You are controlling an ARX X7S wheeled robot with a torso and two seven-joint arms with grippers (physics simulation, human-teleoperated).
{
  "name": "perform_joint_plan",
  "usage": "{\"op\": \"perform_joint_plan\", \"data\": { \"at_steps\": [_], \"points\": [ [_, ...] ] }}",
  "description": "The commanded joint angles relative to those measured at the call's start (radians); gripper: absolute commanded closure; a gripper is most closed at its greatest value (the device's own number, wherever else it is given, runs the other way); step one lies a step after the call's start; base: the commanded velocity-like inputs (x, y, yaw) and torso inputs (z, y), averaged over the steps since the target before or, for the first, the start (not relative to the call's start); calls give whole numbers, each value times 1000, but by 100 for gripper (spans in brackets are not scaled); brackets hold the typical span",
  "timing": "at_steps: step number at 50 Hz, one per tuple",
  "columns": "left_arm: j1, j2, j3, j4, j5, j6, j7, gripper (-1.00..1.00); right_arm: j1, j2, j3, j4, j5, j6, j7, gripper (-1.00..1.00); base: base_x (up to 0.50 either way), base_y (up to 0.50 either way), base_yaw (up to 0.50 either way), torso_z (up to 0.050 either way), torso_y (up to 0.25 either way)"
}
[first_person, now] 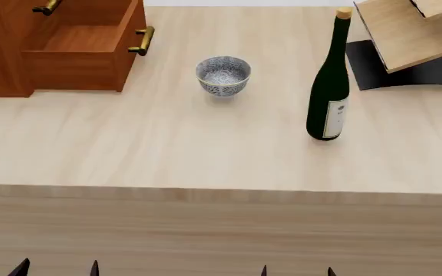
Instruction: Put the bowl in the bottom drawer of the cabinet.
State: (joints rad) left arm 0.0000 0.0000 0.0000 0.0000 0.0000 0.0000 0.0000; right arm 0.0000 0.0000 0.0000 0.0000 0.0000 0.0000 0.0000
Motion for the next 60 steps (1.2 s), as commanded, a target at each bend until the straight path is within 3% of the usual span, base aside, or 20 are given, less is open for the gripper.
{"op": "perform_joint_plan", "data": {
  "at_steps": [1,19,33,43,44,45,51,52,60],
  "points": [
    [0,-10,11,0,0,0,-11,-100,0,9,-13,0,0,0,13,-100,0,0,0,0,0],
    [40,-57,87,118,-38,-52,-70,-100,-10,61,-53,-75,47,92,88,-100,0,0,0,0,0],
    [-3,-86,103,404,-73,-347,-107,-100,34,112,-72,-331,82,389,100,-100,0,0,0,0,0],
    [-58,-100,115,441,-78,-408,-127,-100,110,158,-82,-462,88,583,97,-100,0,0,0,0,0],
    [-171,-102,136,564,-89,-558,-124,-100,249,194,-54,-588,127,733,77,-100,0,0,0,0,0],
    [-178,-104,138,576,-88,-629,-127,-100,258,197,-55,-602,128,849,79,-100,0,0,0,0,0],
    [-213,-109,130,604,-102,-659,-135,-100,305,215,-66,-653,128,916,81,-100,0,0,0,0,0],
    [-265,-109,152,639,-95,-706,-137,-100,384,230,-69,-685,135,1005,73,-100,0,0,0,0,0],
    [-299,-116,163,667,-102,-744,-146,-100,417,241,-64,-701,144,1049,71,-100,0,0,0,0,0]
  ]
}}
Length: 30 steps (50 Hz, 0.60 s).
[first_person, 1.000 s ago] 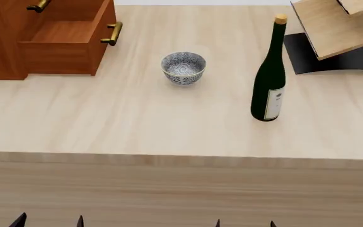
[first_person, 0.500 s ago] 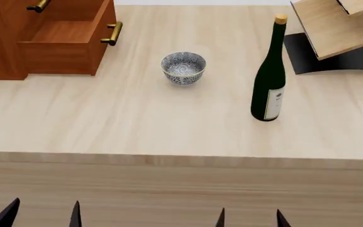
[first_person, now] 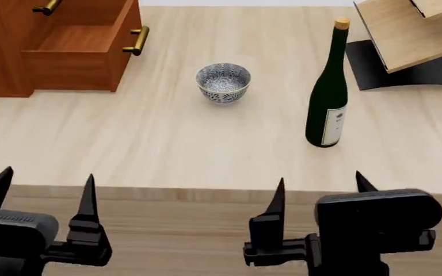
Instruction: Put the bowl in the bottom drawer of the cabinet.
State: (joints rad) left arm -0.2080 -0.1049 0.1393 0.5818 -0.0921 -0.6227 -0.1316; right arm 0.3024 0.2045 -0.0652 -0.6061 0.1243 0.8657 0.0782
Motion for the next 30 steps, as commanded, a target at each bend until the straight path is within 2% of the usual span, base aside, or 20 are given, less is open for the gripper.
{"op": "perform_joint_plan", "data": {
  "at_steps": [1,20,21,24,30],
  "points": [
    [-95,-11,24,87,-10,-126,-16,-100,118,38,1,-96,21,187,-8,-100,0,0,0,0,0],
    [-157,-29,53,108,-12,-188,-43,-100,206,58,-6,-114,38,269,-16,-100,0,0,0,0,0],
    [-176,-21,41,130,-26,-226,-42,-100,208,59,-6,-115,39,271,-16,-100,0,0,0,0,0],
    [-151,-23,31,127,-42,-171,-31,-100,215,59,-1,-118,46,278,-20,-100,0,0,0,0,0],
    [-164,-33,51,133,-28,-186,-46,-100,233,60,3,-133,54,307,-21,-100,0,0,0,0,0]
  ]
}}
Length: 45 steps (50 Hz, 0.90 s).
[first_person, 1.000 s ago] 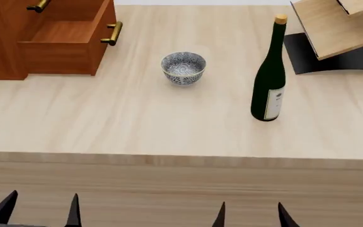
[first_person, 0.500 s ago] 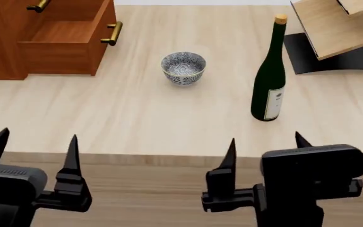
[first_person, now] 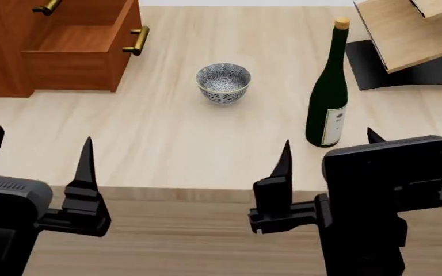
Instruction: Put the bowl in the bottom drawer of the cabinet.
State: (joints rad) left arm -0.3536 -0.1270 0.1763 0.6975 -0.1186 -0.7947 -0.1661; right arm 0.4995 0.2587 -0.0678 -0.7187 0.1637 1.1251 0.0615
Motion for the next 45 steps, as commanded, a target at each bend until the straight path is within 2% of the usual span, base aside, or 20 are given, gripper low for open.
{"op": "perform_joint_plan", "data": {
  "at_steps": [1,3,12,45],
  "points": [
    [-22,-12,14,19,-2,-19,-13,-100,41,5,8,-24,17,55,-5,-100,0,0,0,0,0],
    [-45,-11,14,44,-6,-62,-17,-100,48,4,15,-27,22,65,-6,-100,0,0,0,0,0],
    [-59,-15,22,69,-12,-90,-29,-100,70,7,12,-41,29,88,-5,-100,74,0,0,0,0],
    [-64,-30,35,83,-37,-95,-52,-100,93,16,6,-64,43,118,8,-100,329,0,0,0,0]
  ]
}}
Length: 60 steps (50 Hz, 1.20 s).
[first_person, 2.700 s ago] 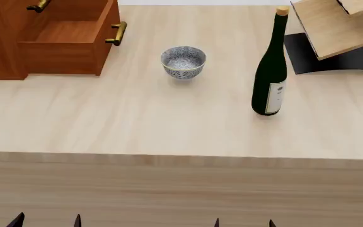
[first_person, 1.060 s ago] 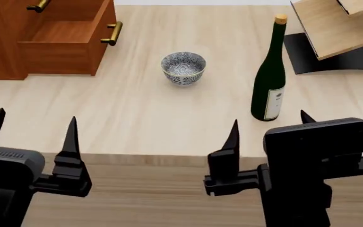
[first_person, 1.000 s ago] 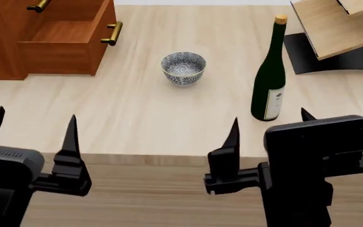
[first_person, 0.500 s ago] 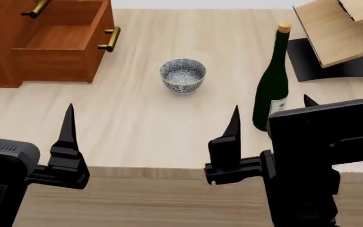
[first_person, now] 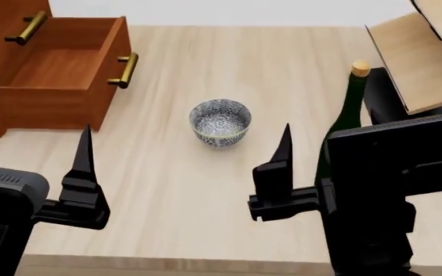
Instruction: Put the bowl in the bottom drawer of the cabinet.
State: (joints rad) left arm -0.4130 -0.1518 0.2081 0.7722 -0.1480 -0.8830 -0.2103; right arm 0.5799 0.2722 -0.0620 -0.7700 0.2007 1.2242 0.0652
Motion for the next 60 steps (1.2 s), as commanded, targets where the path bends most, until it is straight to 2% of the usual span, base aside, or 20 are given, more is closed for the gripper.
{"op": "perform_joint_plan", "data": {
  "at_steps": [1,8,14,24,26,60],
  "points": [
    [-5,-6,4,8,-8,-6,-9,-100,16,3,0,-15,7,24,5,-100,336,0,0,0,0],
    [20,-13,11,-5,-5,38,-13,-100,34,4,-4,-26,11,46,8,-100,334,0,0,0,0],
    [-7,-11,6,20,-18,-11,-19,-100,53,6,-11,-31,14,62,12,-100,333,0,0,0,0],
    [18,-20,15,-1,-16,37,-25,-100,60,8,-15,-35,18,70,16,-100,335,0,0,0,2],
    [-5,-17,9,16,-25,-2,-27,-100,61,8,-15,-37,19,73,17,-100,336,0,0,0,0],
    [-14,-32,13,19,-54,-8,-49,-100,72,13,-18,-45,34,89,29,-100,249,0,0,0,1]
  ]
}}
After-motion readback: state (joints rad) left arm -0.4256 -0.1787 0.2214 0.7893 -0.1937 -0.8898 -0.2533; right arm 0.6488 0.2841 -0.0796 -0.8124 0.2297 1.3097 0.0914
